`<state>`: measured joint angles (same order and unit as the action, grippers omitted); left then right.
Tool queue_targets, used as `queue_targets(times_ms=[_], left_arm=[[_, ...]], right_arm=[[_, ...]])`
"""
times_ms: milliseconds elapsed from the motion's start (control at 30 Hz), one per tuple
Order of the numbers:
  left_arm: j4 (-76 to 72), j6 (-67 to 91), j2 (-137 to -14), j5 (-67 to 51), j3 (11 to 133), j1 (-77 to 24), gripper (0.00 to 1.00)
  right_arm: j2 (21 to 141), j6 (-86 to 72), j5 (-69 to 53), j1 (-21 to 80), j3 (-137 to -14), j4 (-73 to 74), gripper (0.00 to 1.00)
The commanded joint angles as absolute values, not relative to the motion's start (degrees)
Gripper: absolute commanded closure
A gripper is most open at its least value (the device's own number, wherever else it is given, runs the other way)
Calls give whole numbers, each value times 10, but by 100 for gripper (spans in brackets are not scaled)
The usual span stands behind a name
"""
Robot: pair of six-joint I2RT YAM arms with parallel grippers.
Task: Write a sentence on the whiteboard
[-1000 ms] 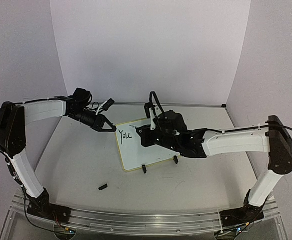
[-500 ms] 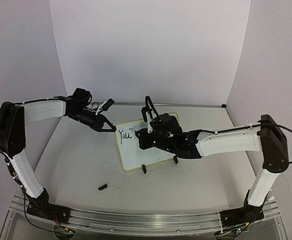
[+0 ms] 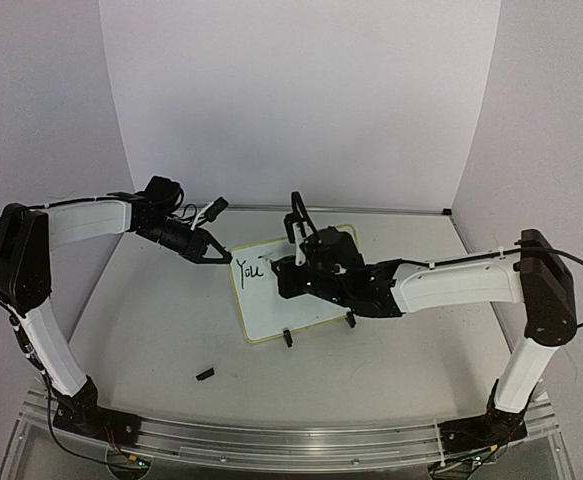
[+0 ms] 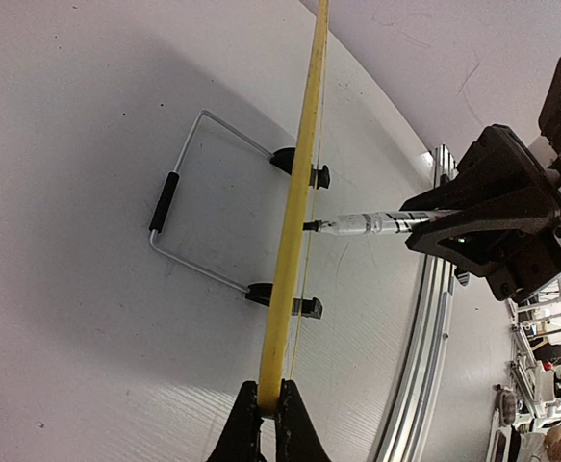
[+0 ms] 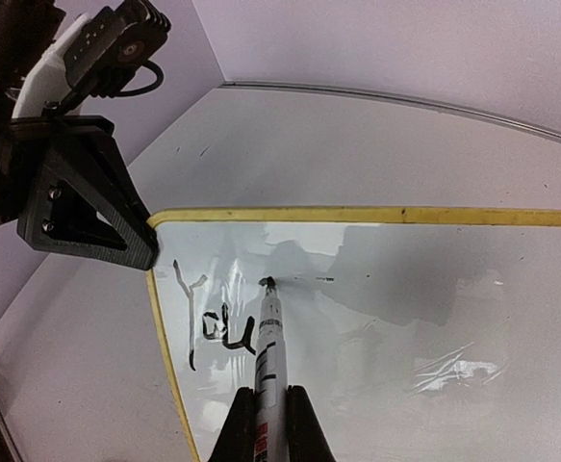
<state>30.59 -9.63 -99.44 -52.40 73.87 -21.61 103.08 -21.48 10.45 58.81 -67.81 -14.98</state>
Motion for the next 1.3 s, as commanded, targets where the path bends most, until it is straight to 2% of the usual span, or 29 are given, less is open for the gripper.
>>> queue_targets(times_ms=[0,400,633,867,1267], left_arm=[[314,-121,-994,-515,759,-222,100],[314,-121,-992,-514,758,-223,100],[313,-121,-992,-513,758,-223,100],[313,-121,-992,-513,758,-223,100],[312,-120,-993,-514,758,-223,100]], right_arm=[[1014,-225,117,585,-668,-137,100],[1004,-218,79,585,-659,-147,100],[974,-212,35,585,-631,-204,100],[959,-207,93,585,-631,-178,100],[999,-196,104,584,-659,-166,100]])
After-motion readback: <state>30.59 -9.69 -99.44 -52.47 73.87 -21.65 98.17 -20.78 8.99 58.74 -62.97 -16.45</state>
